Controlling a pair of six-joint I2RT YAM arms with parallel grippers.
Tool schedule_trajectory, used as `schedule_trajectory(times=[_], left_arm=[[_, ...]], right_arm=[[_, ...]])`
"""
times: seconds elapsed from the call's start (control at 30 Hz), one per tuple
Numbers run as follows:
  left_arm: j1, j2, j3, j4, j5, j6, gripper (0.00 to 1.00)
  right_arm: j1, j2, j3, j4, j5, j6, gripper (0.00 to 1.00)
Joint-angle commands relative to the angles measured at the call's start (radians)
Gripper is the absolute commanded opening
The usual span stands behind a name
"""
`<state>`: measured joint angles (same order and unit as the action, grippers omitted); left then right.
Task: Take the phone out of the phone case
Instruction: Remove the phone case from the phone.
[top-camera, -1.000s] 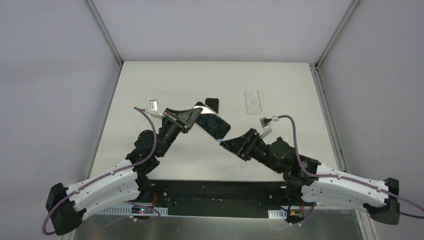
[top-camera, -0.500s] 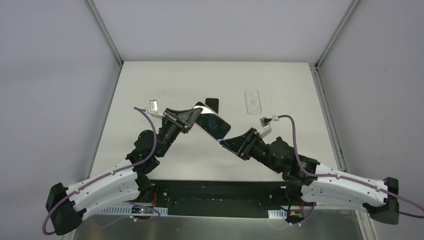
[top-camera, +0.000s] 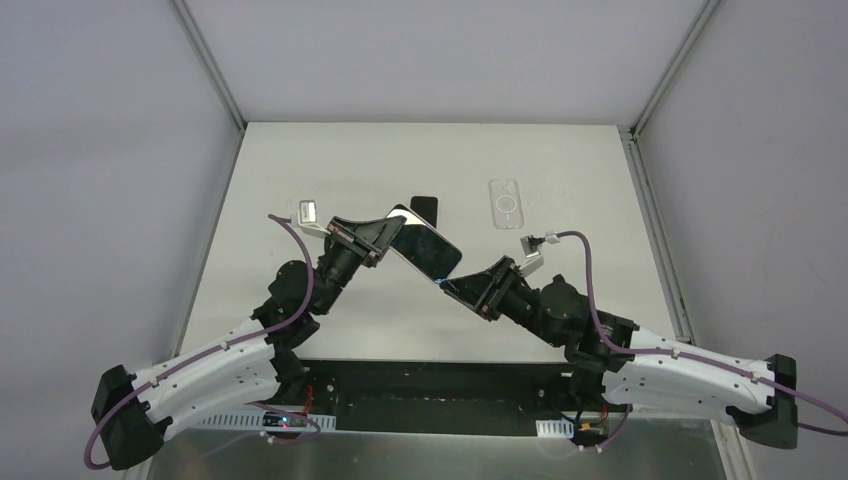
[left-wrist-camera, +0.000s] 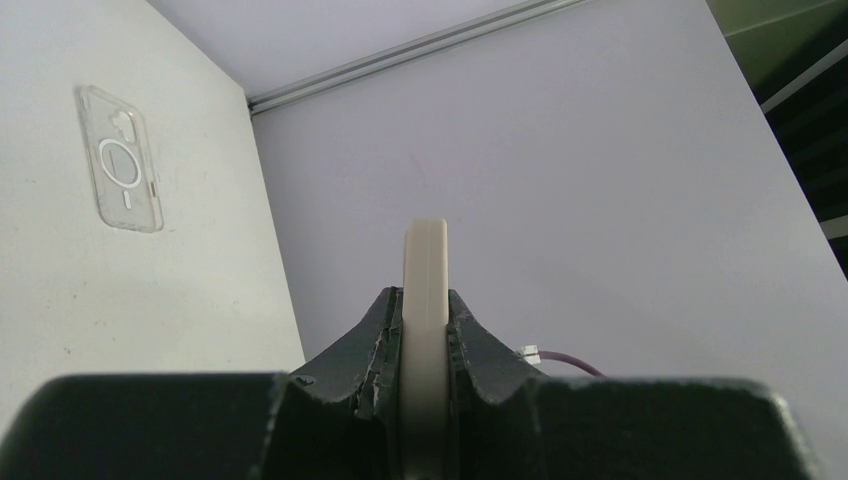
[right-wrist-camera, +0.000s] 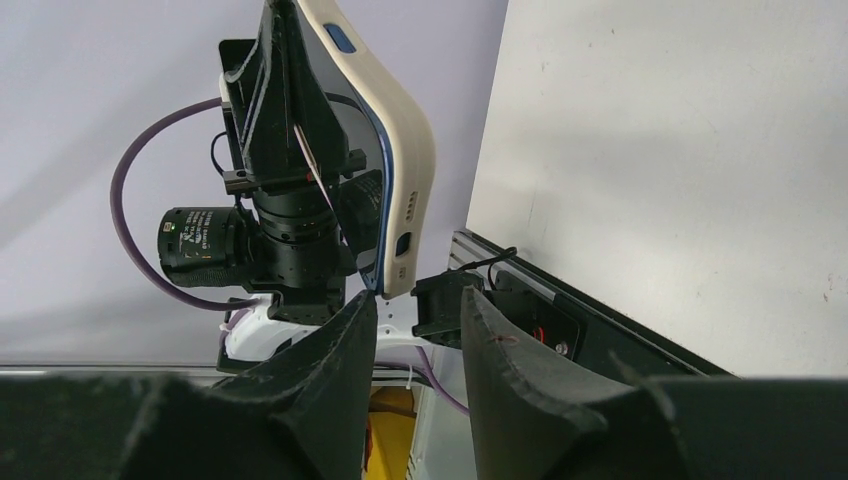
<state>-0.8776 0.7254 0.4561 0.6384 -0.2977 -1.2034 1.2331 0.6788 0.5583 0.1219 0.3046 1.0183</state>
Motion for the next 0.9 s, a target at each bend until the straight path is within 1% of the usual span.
schedule_trajectory(times=[0.0, 0.13, 0.3, 0.73, 0.87], left_arm=[[-0.008, -0.029, 0.052, 0.101, 0.012, -0.010, 0.00], [-0.008, -0.030, 0.051, 0.101, 0.008, -0.008, 0.00], [-0.008, -0.032, 0.044, 0.101, -0.004, -0.003, 0.00], [-0.009, -0.028, 0.053, 0.101, 0.006, -0.004, 0.00], [-0.010, -0.029, 0.049, 0.101, 0.002, -0.005, 0.00]], right_arm=[[0.000, -0.008, -0.005, 0.036, 0.026, 0.012, 0.38], [0.000, -0.014, -0.011, 0.041, 0.026, 0.015, 0.37], [0.000, -0.030, -0.020, 0.051, 0.020, 0.012, 0.41], [0.000, -0.033, -0.022, 0.053, 0.025, 0.017, 0.39], [0.000, -0.035, -0.023, 0.059, 0.023, 0.013, 0.44]])
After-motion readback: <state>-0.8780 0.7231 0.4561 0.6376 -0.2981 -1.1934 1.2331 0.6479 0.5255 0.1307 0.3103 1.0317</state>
